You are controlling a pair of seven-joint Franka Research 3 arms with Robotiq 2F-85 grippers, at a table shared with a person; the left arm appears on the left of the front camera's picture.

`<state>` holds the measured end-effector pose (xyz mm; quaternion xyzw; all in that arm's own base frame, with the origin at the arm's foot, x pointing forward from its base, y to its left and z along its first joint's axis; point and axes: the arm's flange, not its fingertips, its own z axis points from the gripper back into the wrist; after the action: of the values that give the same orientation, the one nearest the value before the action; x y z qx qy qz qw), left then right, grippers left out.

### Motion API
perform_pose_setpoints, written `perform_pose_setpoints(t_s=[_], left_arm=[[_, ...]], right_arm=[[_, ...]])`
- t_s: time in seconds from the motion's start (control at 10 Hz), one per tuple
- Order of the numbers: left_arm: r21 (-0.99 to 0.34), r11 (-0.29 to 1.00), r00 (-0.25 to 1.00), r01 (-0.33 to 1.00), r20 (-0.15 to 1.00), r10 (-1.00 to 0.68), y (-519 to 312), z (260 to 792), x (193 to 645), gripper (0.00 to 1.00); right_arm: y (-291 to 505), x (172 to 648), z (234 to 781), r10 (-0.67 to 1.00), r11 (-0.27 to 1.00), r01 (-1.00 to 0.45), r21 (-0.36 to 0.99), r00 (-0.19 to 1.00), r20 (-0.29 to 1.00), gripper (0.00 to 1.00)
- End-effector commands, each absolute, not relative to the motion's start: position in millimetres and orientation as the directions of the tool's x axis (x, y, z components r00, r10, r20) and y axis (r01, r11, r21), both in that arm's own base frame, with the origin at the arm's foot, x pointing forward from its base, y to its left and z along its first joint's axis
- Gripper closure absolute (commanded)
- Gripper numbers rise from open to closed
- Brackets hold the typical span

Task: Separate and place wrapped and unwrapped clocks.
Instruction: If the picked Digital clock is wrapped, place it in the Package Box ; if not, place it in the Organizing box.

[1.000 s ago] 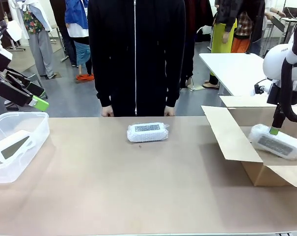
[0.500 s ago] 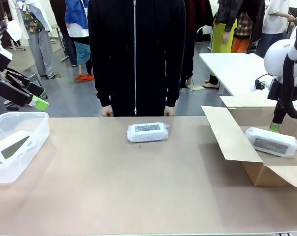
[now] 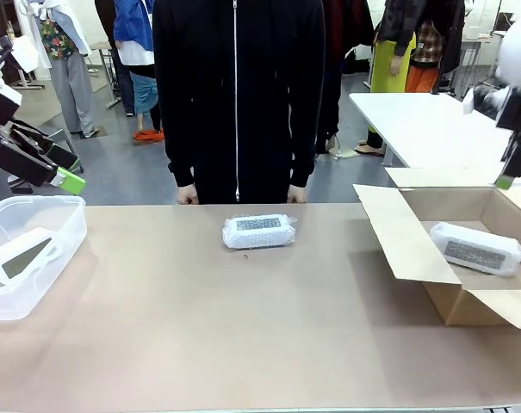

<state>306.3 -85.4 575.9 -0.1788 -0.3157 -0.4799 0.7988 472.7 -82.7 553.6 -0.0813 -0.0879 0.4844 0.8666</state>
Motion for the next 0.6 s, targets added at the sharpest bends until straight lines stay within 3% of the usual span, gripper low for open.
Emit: perform_pose_setpoints(t_s=[0.0,0.5], left_arm=[[0.016,0.475,0.339,0.88,0.679,-0.651,-84.7,575.9,305.6,0.0],[0.016,0.475,0.339,0.88,0.679,-0.651,-84.7,575.9,305.6,0.0]], right_arm=[[-80.2,440.6,576.2,0.884,0.467,-0.849,-0.248,0.452,0.118,0.0],[-62.7,416.1,618.6,0.92,0.353,-0.915,-0.197,0.301,0.252,0.0]])
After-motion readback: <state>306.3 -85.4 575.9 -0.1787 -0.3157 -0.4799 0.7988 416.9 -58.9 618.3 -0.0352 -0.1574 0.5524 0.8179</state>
